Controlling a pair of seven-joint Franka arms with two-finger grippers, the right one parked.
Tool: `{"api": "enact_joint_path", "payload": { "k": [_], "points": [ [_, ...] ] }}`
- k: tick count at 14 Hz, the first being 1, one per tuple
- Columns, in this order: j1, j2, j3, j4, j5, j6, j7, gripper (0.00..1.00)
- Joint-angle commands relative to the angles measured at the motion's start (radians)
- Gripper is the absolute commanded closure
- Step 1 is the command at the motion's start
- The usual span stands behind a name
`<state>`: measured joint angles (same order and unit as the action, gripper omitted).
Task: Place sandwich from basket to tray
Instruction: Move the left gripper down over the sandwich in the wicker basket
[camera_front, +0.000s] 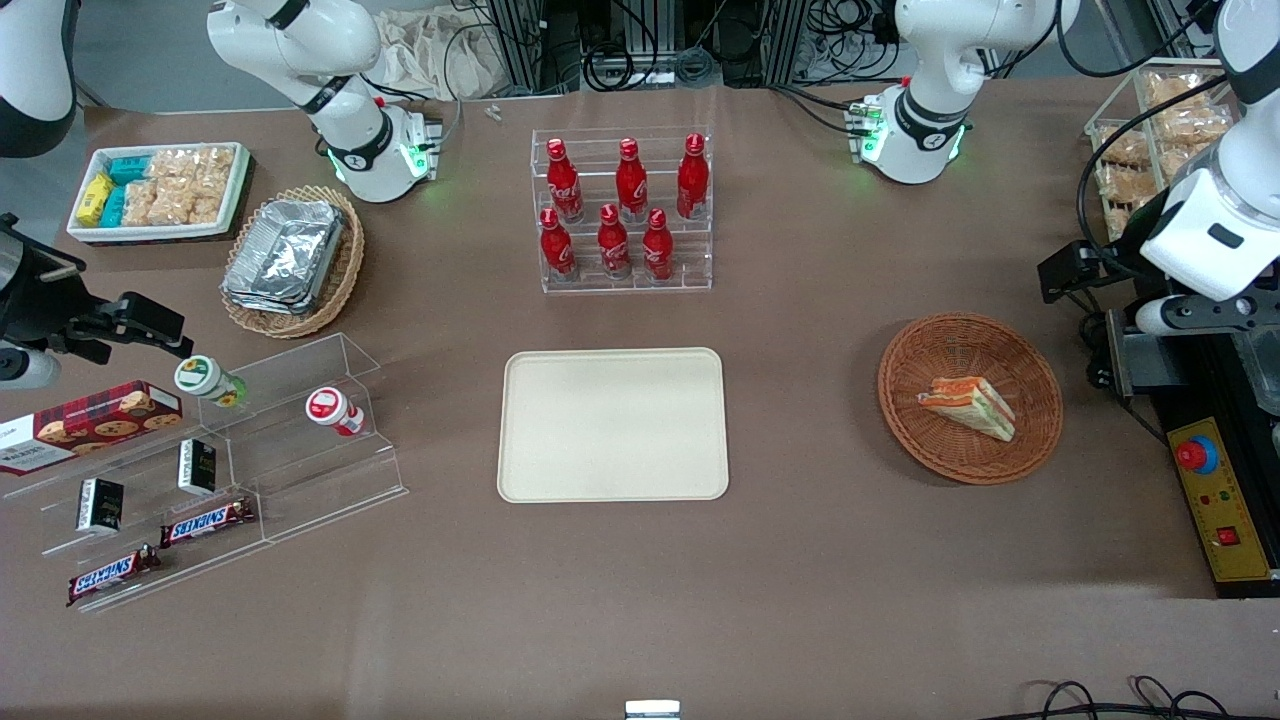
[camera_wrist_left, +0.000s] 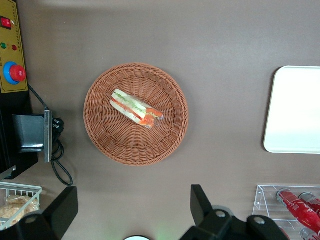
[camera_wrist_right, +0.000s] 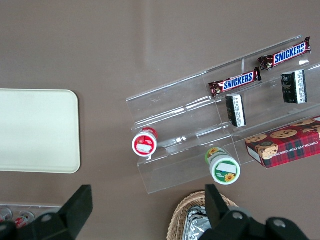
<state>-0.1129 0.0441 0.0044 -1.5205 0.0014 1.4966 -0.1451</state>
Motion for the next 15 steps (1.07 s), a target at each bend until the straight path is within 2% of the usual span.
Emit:
{"api": "enact_joint_path", "payload": {
  "k": [1,4,5,7,10,12,15],
  "points": [
    [-0.014,-0.01,0.013,-0.012,0.003,-0.024,0.001,0.0],
    [0.002,-0.003,0.017,-0.012,0.002,-0.027,-0.016,0.0],
    [0.013,0.011,0.019,-0.015,-0.003,-0.032,-0.086,0.0],
    [0.024,0.075,0.02,-0.015,-0.009,-0.039,-0.378,0.0],
    [0.027,0.164,0.02,-0.036,-0.014,0.013,-0.511,0.0],
    [0.03,0.181,0.022,-0.137,-0.011,0.124,-0.666,0.0],
    [0.07,0.171,0.022,-0.369,-0.012,0.362,-0.763,0.0]
  ]
}}
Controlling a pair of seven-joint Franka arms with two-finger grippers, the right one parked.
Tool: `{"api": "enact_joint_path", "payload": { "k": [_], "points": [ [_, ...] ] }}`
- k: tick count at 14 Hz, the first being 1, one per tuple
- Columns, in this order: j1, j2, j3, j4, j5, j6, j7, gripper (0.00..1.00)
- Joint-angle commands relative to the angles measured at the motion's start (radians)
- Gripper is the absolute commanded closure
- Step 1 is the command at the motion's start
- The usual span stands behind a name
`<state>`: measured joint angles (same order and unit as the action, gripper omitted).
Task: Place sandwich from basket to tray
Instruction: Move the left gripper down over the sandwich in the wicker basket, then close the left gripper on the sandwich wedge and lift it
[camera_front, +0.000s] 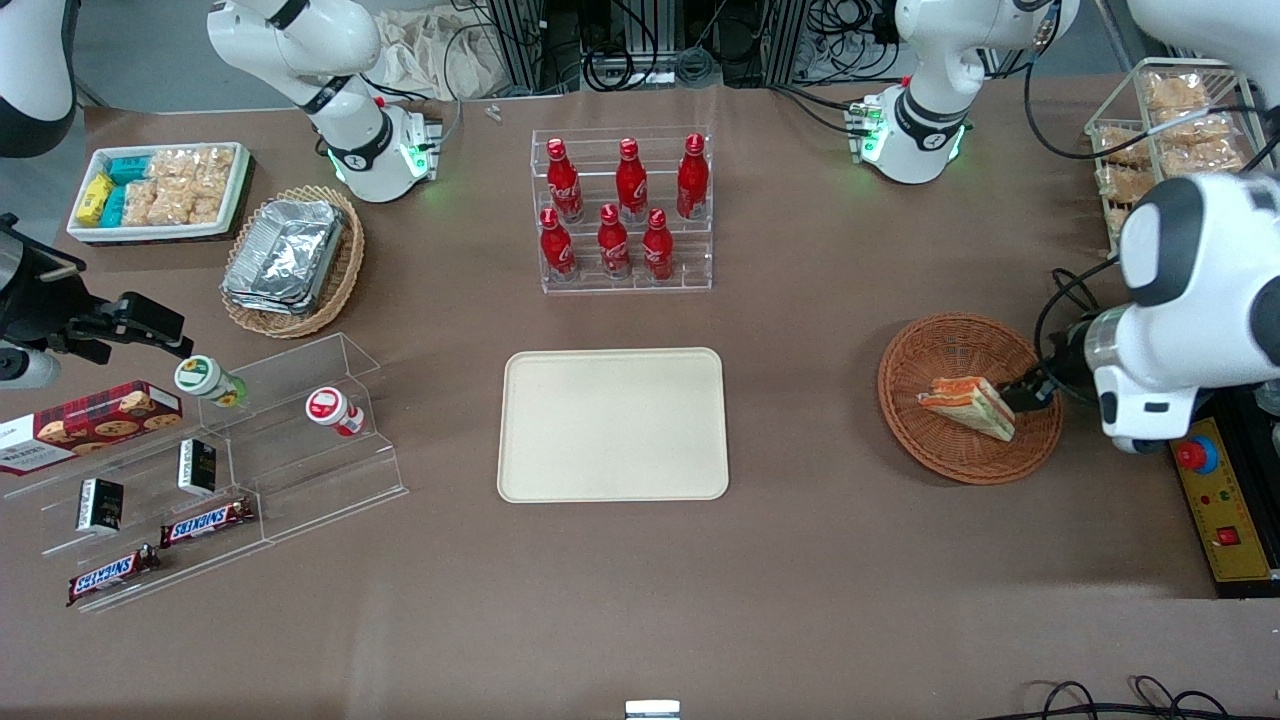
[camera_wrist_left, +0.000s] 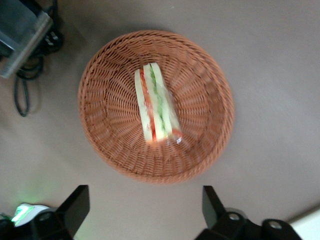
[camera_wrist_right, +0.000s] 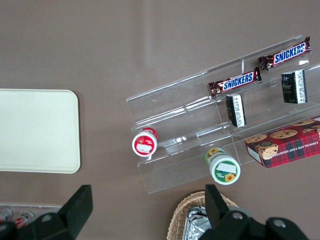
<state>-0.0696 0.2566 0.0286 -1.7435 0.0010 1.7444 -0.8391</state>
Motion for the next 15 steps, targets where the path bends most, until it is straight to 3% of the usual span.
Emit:
{"api": "enact_joint_path", "payload": {
  "k": [1,5,12,13,14,15],
  "points": [
    [0.045,-0.033,-0.002,-0.186,-0.012,0.186,-0.118,0.0],
    [0.048,0.036,-0.004,-0.258,-0.013,0.34,-0.238,0.0],
    [0.047,0.118,-0.006,-0.294,-0.062,0.449,-0.244,0.02],
    [0.045,0.136,-0.006,-0.291,-0.062,0.452,-0.244,0.26],
    [0.044,0.136,-0.006,-0.292,-0.062,0.452,-0.244,0.72],
    [0.045,0.13,-0.006,-0.291,-0.062,0.451,-0.244,1.0]
  ]
}}
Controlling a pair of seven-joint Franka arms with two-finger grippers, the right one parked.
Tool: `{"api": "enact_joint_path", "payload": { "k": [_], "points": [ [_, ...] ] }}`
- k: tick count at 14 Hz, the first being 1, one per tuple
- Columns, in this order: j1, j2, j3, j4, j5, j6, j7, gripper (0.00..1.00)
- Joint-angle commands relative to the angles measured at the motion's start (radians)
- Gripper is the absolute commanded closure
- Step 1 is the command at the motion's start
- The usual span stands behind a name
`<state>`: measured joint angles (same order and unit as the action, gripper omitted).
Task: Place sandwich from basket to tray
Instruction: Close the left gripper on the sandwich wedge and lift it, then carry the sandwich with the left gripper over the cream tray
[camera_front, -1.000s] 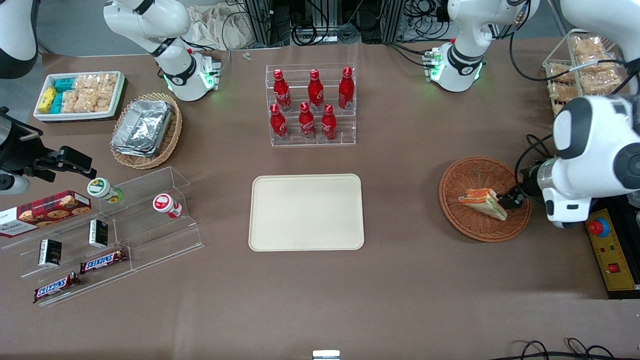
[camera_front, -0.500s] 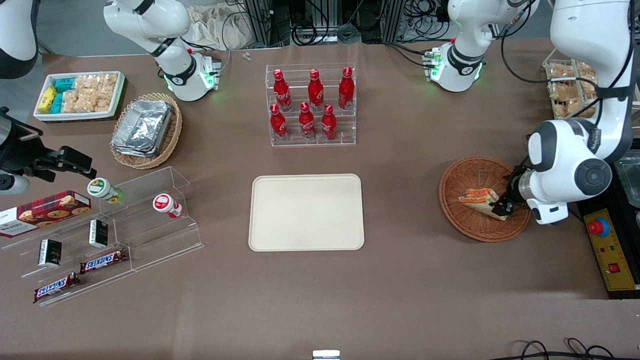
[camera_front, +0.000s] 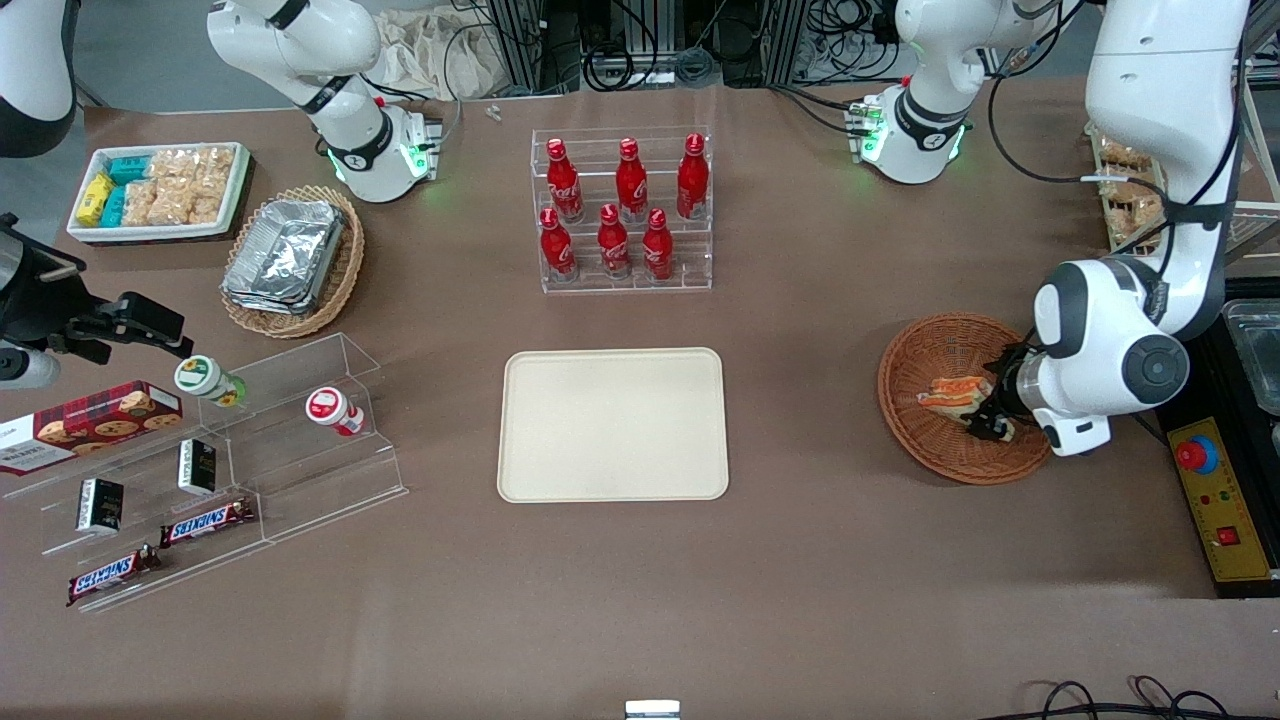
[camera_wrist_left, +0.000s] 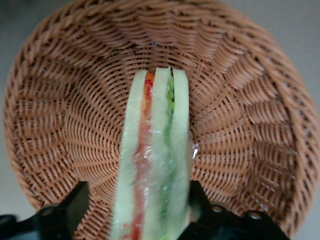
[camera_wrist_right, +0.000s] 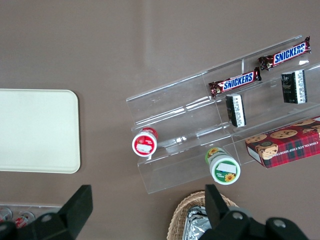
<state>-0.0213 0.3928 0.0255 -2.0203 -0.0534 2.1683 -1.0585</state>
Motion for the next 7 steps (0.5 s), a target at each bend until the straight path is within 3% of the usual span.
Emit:
{"api": "enact_joint_path", "payload": {
  "k": [1,3,7],
  "points": [
    [-0.003,-0.018,-0.004,-0.012,-0.008,0.018,-0.02,1.0],
    [-0.003,-0.076,-0.004,-0.002,-0.008,-0.037,-0.011,1.0],
    [-0.014,-0.205,-0.012,0.125,-0.008,-0.322,0.109,1.0]
  ]
}}
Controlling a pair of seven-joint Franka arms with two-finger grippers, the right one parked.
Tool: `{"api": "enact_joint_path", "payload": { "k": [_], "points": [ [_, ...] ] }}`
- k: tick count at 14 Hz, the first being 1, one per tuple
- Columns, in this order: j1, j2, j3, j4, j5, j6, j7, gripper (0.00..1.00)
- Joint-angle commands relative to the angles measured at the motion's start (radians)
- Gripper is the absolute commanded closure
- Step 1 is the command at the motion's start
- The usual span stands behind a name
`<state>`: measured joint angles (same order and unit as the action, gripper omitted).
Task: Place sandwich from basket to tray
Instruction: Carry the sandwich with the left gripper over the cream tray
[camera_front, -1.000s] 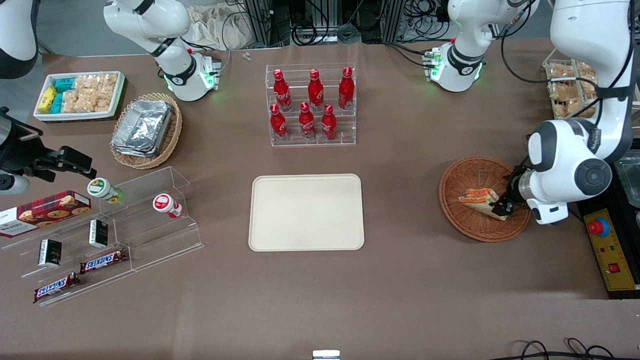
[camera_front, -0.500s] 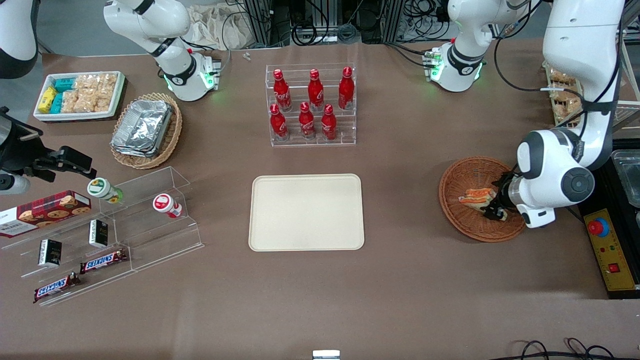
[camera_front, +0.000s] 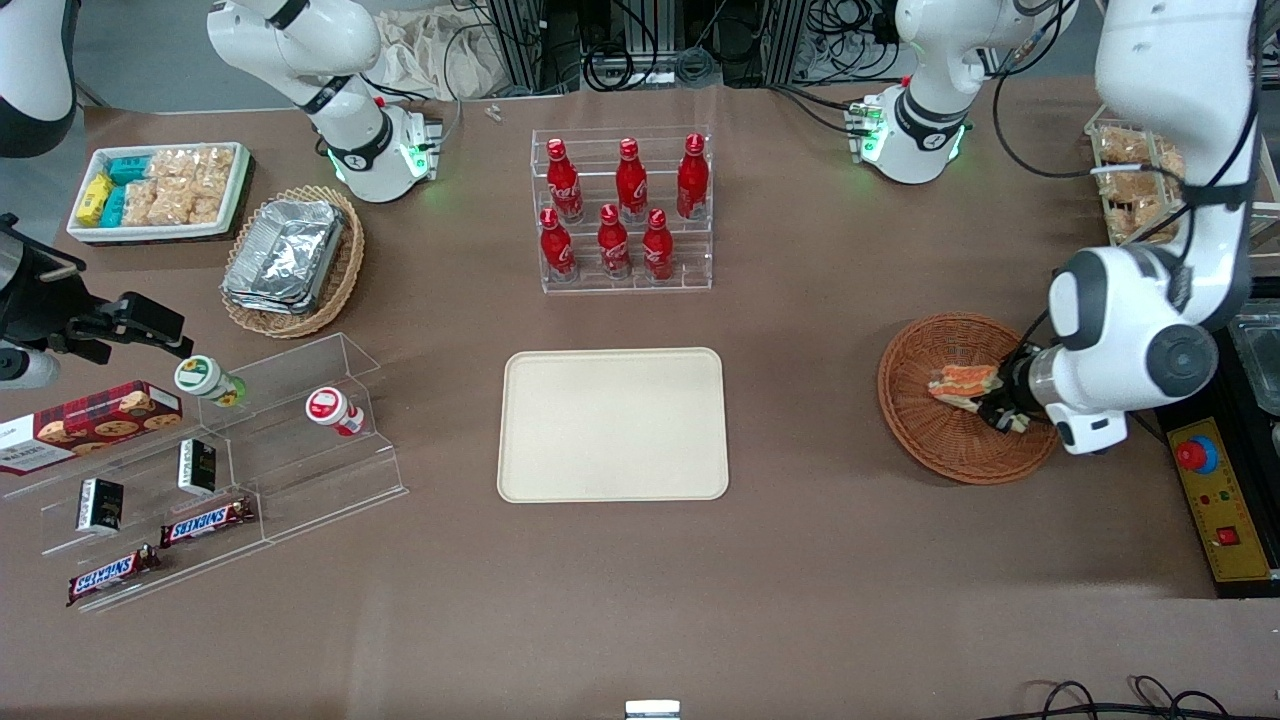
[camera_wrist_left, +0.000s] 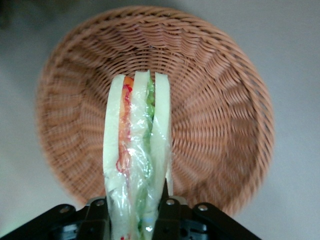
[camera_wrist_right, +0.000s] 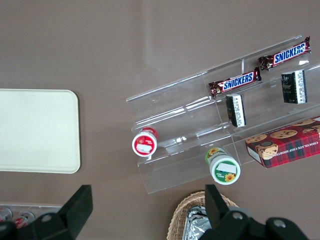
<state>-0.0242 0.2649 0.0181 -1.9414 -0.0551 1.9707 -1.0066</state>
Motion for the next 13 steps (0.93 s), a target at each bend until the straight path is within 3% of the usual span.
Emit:
{"api": "enact_joint_path", "payload": {
  "k": [1,4,8,10,13],
  "points": [
    [-0.026,-0.096,-0.024,0.091,-0.008,-0.2,0.119,1.0],
    [-0.033,-0.105,-0.157,0.173,-0.009,-0.293,0.334,1.0],
    [-0.034,-0.04,-0.396,0.193,-0.006,-0.156,0.367,1.0],
    [-0.052,0.016,-0.499,0.2,0.03,-0.066,0.367,1.0],
    [-0.158,0.178,-0.511,0.28,0.148,0.045,0.353,1.0]
  ]
}}
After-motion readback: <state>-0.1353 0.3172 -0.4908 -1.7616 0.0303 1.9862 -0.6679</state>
